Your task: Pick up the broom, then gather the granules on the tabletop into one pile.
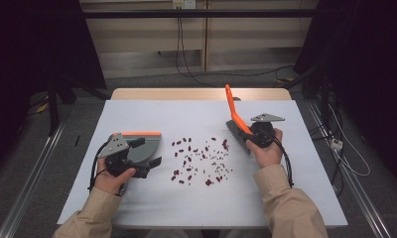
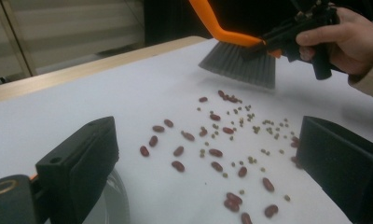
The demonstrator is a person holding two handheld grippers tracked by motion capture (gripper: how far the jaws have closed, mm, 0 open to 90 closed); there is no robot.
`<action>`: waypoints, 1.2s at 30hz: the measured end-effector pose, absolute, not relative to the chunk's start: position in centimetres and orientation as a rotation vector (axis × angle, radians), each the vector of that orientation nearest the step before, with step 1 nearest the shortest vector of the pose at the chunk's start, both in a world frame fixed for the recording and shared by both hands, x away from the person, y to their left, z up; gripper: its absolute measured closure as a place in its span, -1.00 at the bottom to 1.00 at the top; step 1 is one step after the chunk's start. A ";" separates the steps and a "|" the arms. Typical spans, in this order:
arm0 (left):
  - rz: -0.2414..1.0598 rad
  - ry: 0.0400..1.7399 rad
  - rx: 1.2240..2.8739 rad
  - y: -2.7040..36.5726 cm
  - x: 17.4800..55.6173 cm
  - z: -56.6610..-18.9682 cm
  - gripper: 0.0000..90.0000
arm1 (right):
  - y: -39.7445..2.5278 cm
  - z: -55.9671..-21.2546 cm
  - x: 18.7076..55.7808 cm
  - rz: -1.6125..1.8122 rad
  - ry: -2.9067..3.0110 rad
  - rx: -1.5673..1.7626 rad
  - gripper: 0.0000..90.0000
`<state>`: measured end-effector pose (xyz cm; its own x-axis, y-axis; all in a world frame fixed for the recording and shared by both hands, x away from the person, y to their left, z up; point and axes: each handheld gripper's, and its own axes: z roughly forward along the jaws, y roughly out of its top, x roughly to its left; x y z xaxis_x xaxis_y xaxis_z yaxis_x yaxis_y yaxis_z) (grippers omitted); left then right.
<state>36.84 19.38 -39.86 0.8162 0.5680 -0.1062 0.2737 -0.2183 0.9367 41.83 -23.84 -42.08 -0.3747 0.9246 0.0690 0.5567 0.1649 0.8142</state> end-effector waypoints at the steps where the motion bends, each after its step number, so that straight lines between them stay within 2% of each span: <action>1: 0.304 0.643 1.815 19.5 36.8 -39.9 -0.87 | -23.9 -42.1 41.9 1.093 1.996 1.404 0.58; 18: 0.315 0.673 1.809 20.8 36.4 -40.4 -0.87 | -22.7 -43.5 44.0 1.010 2.028 1.317 0.58; 25: 0.320 0.676 1.811 21.0 36.4 -40.4 -0.87 | -20.7 -43.3 43.4 0.964 2.134 1.200 0.58; 36: 0.324 0.687 1.802 21.1 36.3 -40.4 -0.87 | -19.9 -43.1 41.9 0.969 2.230 1.095 0.58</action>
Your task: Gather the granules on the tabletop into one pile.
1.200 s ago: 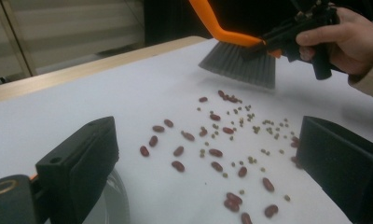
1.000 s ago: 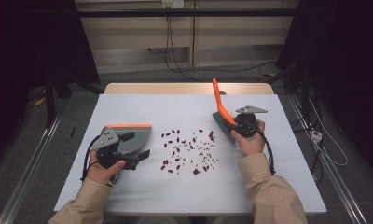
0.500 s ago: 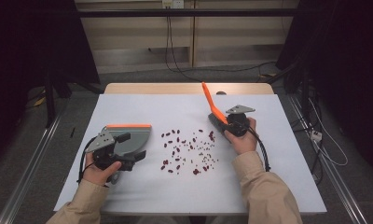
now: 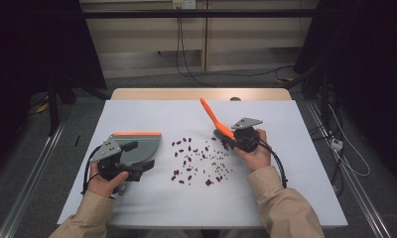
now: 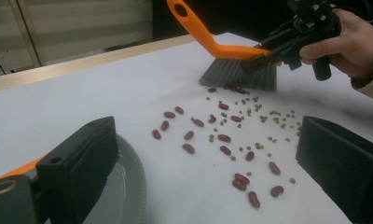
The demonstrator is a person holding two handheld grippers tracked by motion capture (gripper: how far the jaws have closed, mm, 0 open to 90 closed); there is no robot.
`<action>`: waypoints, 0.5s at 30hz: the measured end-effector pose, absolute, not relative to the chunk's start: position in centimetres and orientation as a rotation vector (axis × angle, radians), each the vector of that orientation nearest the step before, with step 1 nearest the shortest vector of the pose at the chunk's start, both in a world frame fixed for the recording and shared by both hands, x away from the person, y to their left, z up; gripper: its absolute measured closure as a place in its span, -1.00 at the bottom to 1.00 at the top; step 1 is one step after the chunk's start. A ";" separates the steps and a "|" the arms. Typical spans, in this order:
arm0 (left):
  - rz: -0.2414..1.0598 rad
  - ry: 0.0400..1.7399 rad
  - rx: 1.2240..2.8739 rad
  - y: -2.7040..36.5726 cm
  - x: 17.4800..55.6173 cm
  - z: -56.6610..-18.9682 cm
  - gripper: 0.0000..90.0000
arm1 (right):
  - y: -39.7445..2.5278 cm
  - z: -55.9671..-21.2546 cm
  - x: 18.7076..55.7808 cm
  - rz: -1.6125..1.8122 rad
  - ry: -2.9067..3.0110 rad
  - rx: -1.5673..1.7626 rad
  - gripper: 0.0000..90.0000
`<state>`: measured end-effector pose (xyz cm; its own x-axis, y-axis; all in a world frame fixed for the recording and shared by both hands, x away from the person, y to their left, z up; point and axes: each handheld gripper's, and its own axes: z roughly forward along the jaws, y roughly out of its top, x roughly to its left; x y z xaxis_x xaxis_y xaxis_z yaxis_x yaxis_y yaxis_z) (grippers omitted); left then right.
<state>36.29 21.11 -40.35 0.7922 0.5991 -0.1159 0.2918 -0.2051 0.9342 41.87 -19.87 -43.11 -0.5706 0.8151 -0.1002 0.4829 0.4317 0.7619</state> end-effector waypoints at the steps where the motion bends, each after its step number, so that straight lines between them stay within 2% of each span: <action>1: 0.325 0.687 1.801 21.2 36.3 -40.3 -0.87 | -19.7 -43.1 41.7 0.972 2.233 1.088 0.58; 15: 0.328 0.679 1.813 21.1 36.2 -40.3 -0.87 | -19.0 -43.1 39.5 1.009 2.273 1.031 0.58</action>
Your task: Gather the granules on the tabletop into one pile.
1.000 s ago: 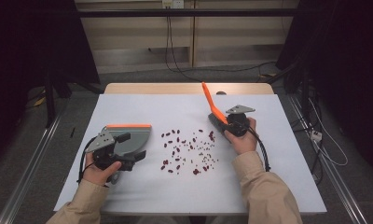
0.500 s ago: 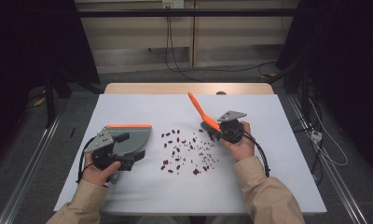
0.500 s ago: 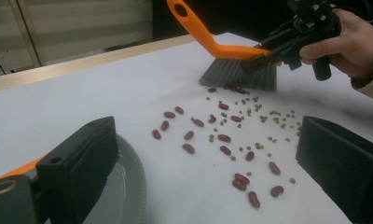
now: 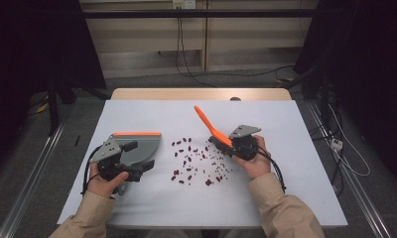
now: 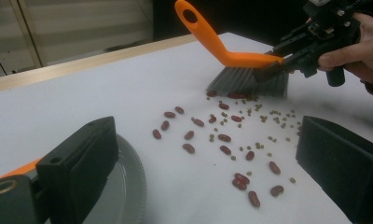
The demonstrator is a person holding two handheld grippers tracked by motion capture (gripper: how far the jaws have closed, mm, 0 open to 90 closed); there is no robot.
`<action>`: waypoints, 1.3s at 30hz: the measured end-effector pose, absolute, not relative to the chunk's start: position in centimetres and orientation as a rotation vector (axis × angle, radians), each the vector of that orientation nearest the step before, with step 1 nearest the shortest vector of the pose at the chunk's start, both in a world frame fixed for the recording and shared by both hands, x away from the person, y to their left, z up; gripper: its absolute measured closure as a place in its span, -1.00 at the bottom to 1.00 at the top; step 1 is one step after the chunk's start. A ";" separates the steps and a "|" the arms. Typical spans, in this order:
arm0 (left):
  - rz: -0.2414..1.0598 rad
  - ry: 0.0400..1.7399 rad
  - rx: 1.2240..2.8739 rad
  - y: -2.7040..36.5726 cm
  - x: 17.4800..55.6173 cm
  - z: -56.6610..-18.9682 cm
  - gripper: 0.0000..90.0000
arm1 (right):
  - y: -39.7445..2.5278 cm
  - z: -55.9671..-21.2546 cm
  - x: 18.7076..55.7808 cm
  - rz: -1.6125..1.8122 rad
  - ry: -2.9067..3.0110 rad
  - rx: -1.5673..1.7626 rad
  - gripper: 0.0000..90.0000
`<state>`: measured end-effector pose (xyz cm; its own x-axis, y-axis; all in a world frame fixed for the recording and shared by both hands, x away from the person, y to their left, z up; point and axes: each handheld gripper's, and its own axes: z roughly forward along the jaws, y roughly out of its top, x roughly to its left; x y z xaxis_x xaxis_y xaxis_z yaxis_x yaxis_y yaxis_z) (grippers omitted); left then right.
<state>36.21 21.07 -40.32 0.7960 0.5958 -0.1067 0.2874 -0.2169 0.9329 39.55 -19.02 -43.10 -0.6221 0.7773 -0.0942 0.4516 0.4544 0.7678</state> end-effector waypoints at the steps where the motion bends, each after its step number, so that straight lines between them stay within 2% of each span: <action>1: 0.329 0.678 1.815 21.1 36.2 -40.3 -0.87 | -19.0 -43.1 39.4 1.016 2.273 1.035 0.58; 19: 0.331 0.673 1.820 20.9 36.1 -40.3 -0.87 | -18.1 -42.9 37.5 1.034 2.331 0.949 0.58; 30: 0.328 0.674 1.825 20.8 36.1 -40.4 -0.87 | -18.7 -43.0 38.0 1.104 2.282 1.056 0.56; 35: 0.330 0.673 1.822 20.8 36.2 -40.4 -0.87 | -18.4 -42.8 38.6 1.076 2.286 1.098 0.32; 39: 0.329 0.674 1.821 20.8 36.2 -40.4 -0.87 | -18.2 -42.3 39.5 1.059 2.298 1.128 0.33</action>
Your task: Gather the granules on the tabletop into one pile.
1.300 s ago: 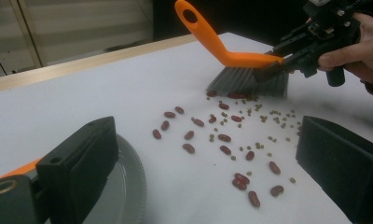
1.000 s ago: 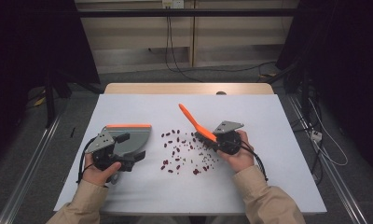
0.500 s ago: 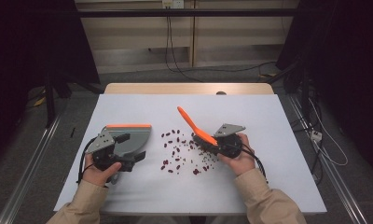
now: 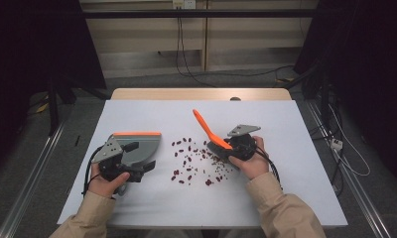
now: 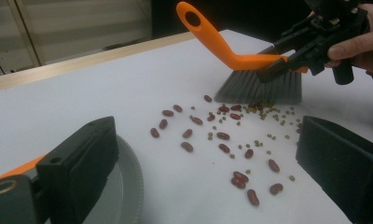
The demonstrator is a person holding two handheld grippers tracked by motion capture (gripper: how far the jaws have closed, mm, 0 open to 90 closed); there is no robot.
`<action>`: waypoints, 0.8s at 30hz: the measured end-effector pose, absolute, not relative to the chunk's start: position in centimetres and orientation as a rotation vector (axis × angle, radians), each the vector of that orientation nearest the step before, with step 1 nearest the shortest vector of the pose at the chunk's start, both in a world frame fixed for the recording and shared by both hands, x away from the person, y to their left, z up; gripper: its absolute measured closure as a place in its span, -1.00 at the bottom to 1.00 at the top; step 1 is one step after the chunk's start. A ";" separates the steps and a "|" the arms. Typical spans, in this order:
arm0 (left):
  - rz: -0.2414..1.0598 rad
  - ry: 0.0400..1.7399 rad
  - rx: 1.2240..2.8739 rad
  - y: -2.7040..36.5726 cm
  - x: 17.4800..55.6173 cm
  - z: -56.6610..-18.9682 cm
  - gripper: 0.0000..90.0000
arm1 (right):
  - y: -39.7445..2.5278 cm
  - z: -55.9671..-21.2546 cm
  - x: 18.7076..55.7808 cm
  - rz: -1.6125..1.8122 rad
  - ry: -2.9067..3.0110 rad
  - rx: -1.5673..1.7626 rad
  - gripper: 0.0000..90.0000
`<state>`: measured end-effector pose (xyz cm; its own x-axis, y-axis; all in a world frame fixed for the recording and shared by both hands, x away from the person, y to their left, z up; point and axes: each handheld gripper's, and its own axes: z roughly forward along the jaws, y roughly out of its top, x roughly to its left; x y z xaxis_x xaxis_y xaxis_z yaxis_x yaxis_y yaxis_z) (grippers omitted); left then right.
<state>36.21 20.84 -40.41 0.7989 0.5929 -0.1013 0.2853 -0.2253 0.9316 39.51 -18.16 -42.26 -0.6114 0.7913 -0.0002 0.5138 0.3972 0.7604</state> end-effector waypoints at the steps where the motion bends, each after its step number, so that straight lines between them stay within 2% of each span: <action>1: 0.328 0.675 1.821 20.9 36.2 -40.4 -0.87 | -18.1 -42.2 39.7 1.052 2.305 1.128 0.33; 2: 0.328 0.674 1.821 20.9 36.2 -40.4 -0.87 | -18.0 -42.0 39.9 1.041 2.307 1.134 0.34; 4: 0.327 0.675 1.821 20.9 36.3 -40.4 -0.87 | -17.8 -41.9 40.4 1.037 2.330 1.132 0.52; 5: 0.327 0.675 1.822 20.9 36.3 -40.4 -0.87 | -17.8 -41.9 40.6 1.038 2.332 1.130 0.55; 15: 0.319 0.680 1.815 21.0 36.4 -40.4 -0.87 | -18.4 -40.7 41.8 1.050 2.316 1.104 0.57; 24: 0.316 0.706 1.813 21.3 36.6 -40.6 -0.87 | -17.0 -41.2 46.9 1.122 2.301 0.951 0.58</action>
